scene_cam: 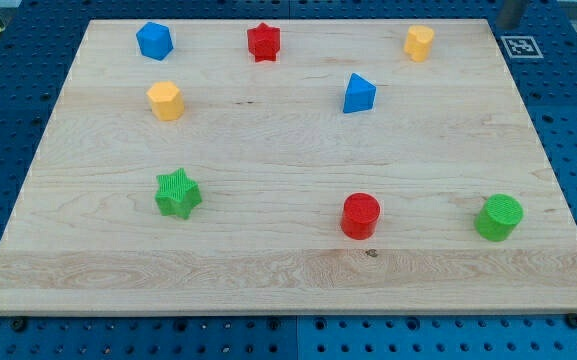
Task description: Point your arm towards blue triangle
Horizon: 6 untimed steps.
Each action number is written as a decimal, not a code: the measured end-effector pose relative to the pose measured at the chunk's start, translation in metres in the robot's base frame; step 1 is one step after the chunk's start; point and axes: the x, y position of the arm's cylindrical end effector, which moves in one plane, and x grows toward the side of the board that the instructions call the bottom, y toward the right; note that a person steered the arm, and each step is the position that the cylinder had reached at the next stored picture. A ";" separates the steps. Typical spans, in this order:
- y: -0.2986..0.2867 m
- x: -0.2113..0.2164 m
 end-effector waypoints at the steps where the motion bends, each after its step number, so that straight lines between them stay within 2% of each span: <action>1: 0.001 0.000; 5: 0.001 0.002; 6: 0.008 0.013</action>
